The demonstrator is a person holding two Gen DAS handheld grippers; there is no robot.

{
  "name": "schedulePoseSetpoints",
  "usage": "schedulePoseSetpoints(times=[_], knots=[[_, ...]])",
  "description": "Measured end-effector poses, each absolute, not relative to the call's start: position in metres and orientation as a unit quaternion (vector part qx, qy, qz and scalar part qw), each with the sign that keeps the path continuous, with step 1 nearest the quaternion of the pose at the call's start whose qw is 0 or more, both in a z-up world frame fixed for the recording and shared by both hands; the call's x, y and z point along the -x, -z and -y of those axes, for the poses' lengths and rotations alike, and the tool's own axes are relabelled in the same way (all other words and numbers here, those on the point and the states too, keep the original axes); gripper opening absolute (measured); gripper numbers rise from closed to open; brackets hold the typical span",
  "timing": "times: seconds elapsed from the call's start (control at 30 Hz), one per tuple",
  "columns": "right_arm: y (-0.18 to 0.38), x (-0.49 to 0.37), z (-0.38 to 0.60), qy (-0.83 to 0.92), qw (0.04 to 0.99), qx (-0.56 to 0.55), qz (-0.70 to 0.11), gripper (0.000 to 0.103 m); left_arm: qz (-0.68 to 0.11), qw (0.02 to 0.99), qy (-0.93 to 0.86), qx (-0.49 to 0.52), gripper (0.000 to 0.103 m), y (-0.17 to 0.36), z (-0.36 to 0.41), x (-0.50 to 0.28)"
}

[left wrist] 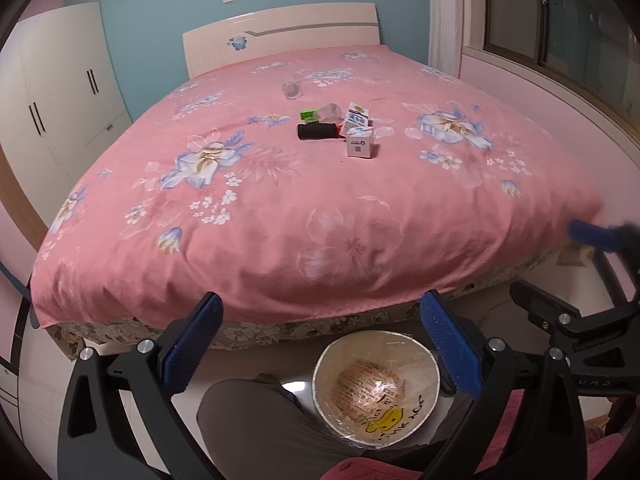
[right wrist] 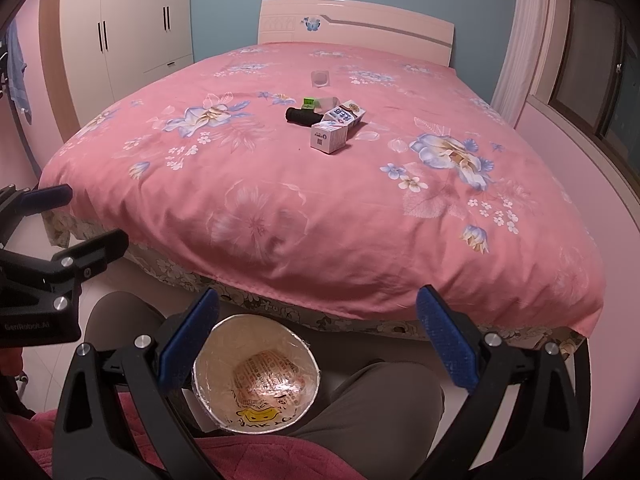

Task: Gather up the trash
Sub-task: 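Move left tool toward black foam roller while right tool approaches white medicine box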

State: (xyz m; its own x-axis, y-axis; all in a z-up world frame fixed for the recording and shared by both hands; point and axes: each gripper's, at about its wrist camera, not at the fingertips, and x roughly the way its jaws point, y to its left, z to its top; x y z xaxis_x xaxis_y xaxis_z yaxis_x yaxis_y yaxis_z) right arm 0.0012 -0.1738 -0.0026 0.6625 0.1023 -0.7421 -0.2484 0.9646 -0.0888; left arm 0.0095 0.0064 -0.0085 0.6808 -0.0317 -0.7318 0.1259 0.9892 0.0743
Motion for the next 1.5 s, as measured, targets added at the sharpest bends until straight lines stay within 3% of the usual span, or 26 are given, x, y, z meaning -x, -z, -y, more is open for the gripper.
schedulePoseSetpoints(times=[0.47, 1.1, 1.5], knots=[[0.008, -0.056, 0.173, -0.094, 0.904, 0.082, -0.408, 0.096, -0.419, 0.905, 0.056, -0.053, 0.101, 0.019, -0.007, -0.057], [0.005, -0.161, 0.153, -0.122, 0.904, 0.109, -0.396, 0.096, -0.397, 0.916, 0.016, -0.052, 0.101, -0.006, -0.021, -0.213], [0.028, -0.242, 0.144, -0.144, 0.894, 0.115, -0.408, 0.096, -0.422, 0.900, 0.050, -0.096, 0.101, 0.040, -0.017, -0.329]])
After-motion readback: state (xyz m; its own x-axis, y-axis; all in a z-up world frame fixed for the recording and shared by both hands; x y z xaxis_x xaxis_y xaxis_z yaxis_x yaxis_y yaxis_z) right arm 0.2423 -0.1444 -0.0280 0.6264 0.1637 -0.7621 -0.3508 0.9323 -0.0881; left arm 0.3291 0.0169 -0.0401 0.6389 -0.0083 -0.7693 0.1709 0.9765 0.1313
